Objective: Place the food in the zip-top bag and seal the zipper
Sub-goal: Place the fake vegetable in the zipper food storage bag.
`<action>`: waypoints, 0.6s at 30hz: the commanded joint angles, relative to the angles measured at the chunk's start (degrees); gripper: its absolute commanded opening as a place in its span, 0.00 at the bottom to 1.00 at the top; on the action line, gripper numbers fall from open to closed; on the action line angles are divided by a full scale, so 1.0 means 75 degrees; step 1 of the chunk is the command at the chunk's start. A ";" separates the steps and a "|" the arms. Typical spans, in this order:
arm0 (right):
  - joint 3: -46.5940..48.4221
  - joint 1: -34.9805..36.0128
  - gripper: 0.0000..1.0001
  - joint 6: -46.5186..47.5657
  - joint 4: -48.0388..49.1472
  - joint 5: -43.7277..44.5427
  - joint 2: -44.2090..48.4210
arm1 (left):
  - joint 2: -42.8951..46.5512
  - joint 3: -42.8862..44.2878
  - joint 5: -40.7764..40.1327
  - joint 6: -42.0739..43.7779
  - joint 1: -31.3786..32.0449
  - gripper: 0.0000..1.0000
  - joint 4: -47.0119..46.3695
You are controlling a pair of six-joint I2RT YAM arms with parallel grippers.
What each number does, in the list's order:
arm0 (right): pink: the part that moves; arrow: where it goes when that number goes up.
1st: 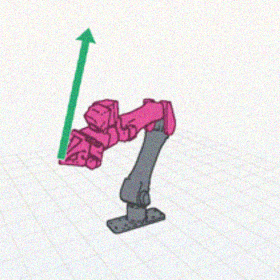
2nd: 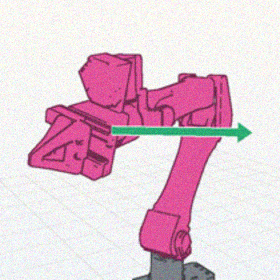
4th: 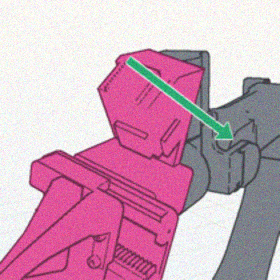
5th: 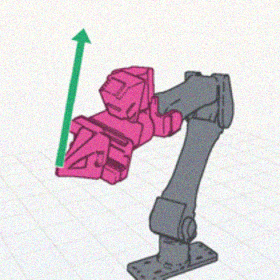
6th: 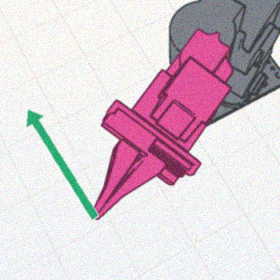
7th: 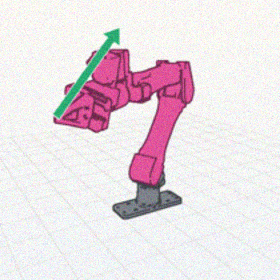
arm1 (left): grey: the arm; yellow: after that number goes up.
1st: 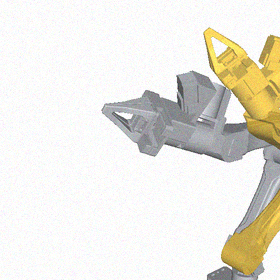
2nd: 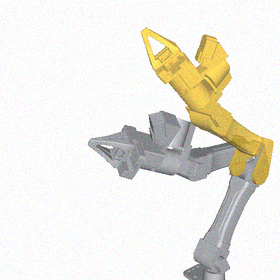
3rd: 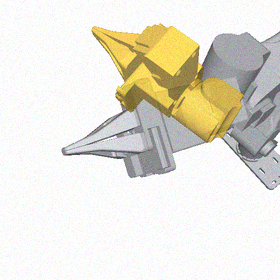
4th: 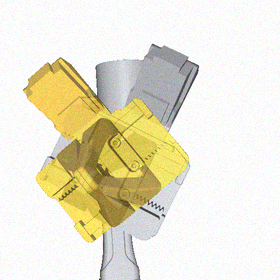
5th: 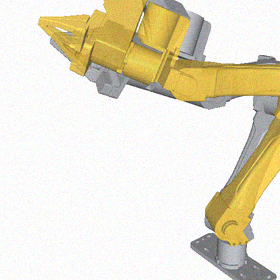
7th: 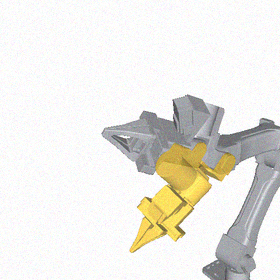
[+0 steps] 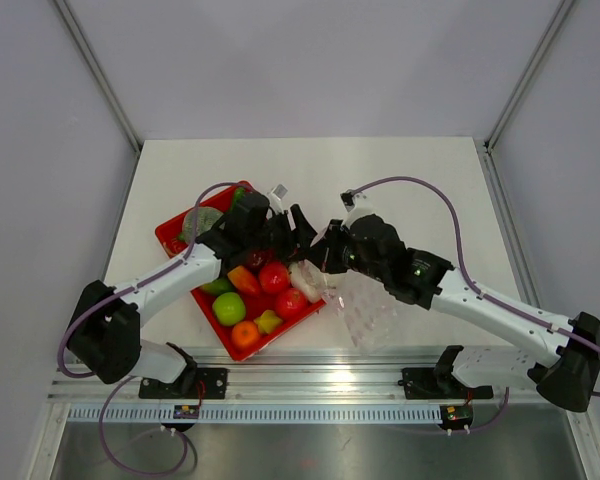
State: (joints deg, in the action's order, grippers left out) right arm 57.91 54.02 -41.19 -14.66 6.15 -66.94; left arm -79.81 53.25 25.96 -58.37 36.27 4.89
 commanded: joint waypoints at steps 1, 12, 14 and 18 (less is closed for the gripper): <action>-0.0045 0.0063 0.00 0.0172 0.0793 -0.0187 0.0030 | 0.0047 0.0376 0.0699 0.0364 0.0086 0.68 -0.0159; -0.0163 0.0063 0.00 0.0663 0.1367 -0.0281 0.0136 | 0.0293 0.0985 0.1016 0.1254 0.0074 0.99 0.0882; -0.0186 0.0063 0.00 0.0815 0.1613 -0.0293 0.0171 | 0.0480 0.1276 0.0969 0.1546 0.0074 0.99 0.1314; -0.0116 0.0063 0.00 0.1248 0.1872 -0.0269 0.0113 | 0.0820 0.1932 0.0864 0.2110 0.0062 0.99 0.2195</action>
State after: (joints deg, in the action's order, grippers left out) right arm 56.38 54.35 -35.77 -8.54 3.18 -65.52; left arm -79.07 61.39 26.85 -48.23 34.96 18.33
